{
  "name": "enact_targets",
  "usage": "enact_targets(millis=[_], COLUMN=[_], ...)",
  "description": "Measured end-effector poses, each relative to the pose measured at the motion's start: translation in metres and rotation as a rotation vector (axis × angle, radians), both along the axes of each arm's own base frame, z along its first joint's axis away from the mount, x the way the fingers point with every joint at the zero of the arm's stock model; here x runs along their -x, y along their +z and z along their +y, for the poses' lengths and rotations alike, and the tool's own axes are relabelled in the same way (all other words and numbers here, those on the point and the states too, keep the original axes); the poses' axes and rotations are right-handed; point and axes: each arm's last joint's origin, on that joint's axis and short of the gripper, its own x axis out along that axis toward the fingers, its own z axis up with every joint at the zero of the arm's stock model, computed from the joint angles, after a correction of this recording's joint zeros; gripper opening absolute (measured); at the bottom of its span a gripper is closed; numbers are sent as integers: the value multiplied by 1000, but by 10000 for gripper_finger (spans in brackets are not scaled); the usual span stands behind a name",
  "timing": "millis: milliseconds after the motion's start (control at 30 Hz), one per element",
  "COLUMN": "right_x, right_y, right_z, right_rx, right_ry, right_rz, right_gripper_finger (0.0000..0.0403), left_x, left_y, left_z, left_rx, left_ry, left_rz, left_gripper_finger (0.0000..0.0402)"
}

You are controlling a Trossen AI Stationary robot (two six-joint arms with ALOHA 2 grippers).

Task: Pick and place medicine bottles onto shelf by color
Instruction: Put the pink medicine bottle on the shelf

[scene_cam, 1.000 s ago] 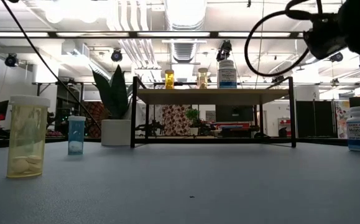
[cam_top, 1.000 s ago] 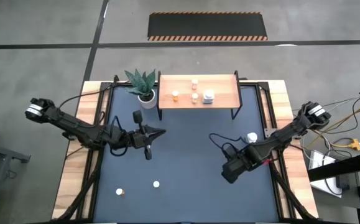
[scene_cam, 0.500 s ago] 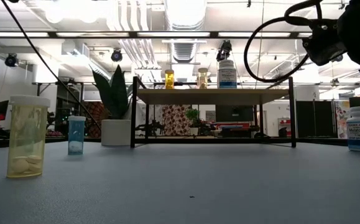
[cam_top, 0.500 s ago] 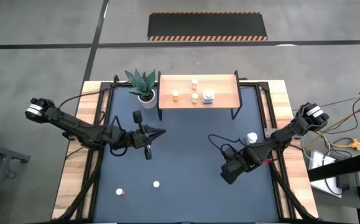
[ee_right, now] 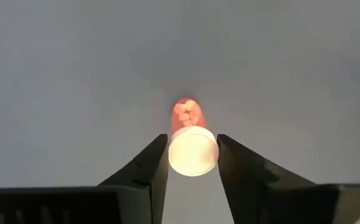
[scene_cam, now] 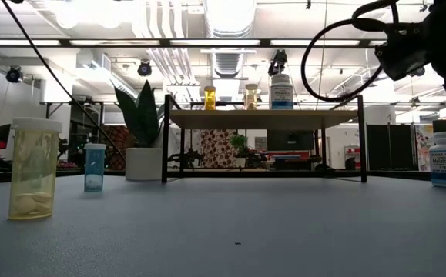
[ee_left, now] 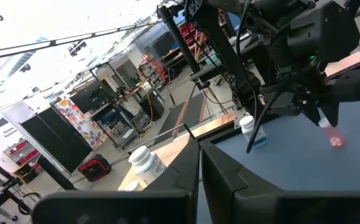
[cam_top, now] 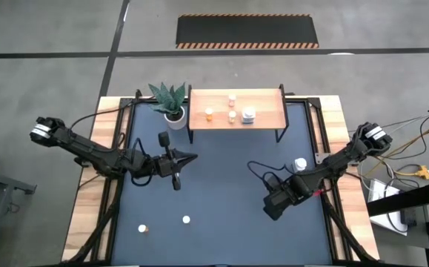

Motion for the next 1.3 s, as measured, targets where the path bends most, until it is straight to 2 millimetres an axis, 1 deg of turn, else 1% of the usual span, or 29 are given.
enact_targets(millis=[133, 233, 400, 533, 700, 767, 833, 900, 1033, 1167, 1300], right_x=[-6, -15, -35, -45, -44, -42, -43, -44, -42, -32, -20], right_y=[10, 26, 64, 98, 141, 154, 163, 168, 170, 169, 169], right_z=[3, 3, -5, -23, -59, -76, -94, -114, -159, -203, -240], right_rx=[-13, -31, -33, 9, 181, 272, 369, 439, 466, 467, 472], right_ry=[75, 128, 263, 350, 407, 427, 441, 451, 458, 419, 376], right_rz=[-41, -96, -220, -262, -236, -214, -196, -177, -120, -43, -6], right_gripper_finger=[121, 115, 113, 112, 111, 111, 111, 111, 111, 110, 110], left_x=[0, 0, 0, 0, 0, 0, 0, 0, 0, 0, 0], left_y=[0, 0, 0, 0, 0, 0, 0, 0, 0, 1, 1], left_z=[0, 0, 0, 0, 0, 0, 0, 0, 0, 0, 0], left_rx=[0, 0, 1, 1, 1, 0, 0, 0, 1, 1, -7], left_ry=[0, 0, 0, 0, -1, -1, -1, -1, 0, 0, 1], left_rz=[0, 0, -1, -1, -1, 0, 0, -1, -2, -3, 0], left_gripper_finger=[0, 0, 0, 0, 0, 0, 0, 0, 0, 0, 0])
